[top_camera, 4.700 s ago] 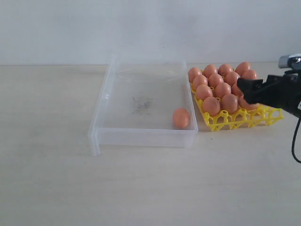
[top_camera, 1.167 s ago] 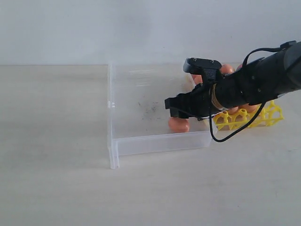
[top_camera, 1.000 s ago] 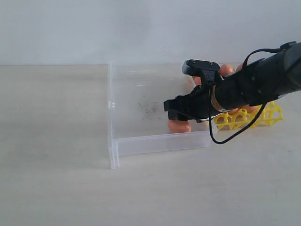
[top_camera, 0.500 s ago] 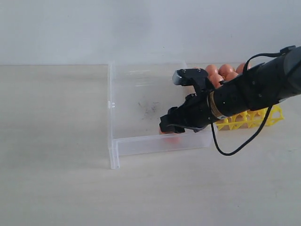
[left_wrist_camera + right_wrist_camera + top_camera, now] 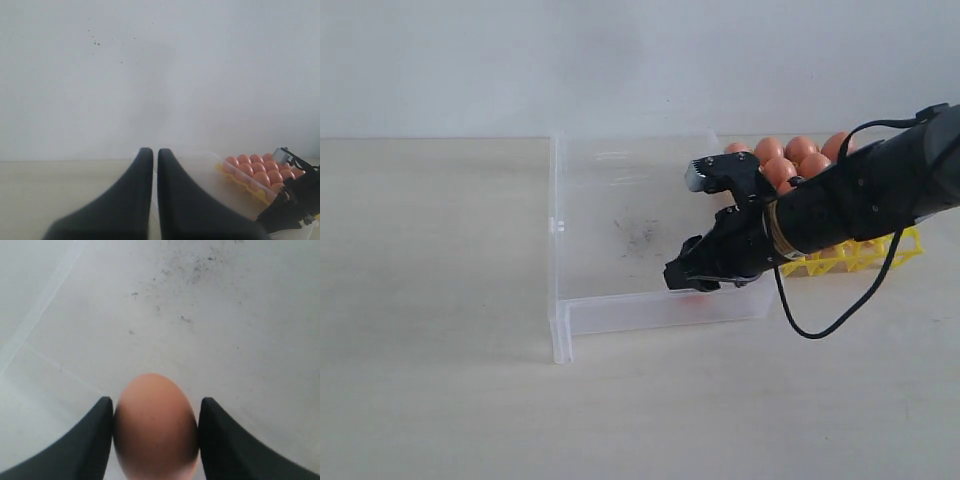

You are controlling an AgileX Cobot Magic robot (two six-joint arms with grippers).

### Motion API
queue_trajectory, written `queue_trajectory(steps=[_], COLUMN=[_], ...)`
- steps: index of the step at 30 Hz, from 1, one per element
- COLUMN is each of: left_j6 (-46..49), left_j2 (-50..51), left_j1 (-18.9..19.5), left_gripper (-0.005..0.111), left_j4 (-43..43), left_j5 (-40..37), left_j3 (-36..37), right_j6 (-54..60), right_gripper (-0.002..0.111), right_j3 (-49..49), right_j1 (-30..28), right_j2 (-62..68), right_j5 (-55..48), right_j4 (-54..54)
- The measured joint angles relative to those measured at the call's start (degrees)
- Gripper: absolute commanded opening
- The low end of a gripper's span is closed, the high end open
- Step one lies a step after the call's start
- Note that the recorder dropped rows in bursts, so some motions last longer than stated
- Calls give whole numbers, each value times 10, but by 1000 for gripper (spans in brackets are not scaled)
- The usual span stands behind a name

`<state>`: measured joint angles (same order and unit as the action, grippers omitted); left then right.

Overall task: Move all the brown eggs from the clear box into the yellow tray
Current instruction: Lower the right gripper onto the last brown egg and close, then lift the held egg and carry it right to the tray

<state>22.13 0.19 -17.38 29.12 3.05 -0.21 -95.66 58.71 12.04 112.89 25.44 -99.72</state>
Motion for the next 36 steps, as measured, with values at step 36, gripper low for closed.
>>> queue_trajectory(steps=[36], left_j6=[0], left_j2=[0], left_j1=[0], left_gripper=[4], left_j4=[0], left_j5=[-1], left_j3=[0], right_j6=[832], right_gripper=[0], right_j3=[-306], right_j1=[-173], right_j2=[-66], right_j5=[435], right_j4=[953])
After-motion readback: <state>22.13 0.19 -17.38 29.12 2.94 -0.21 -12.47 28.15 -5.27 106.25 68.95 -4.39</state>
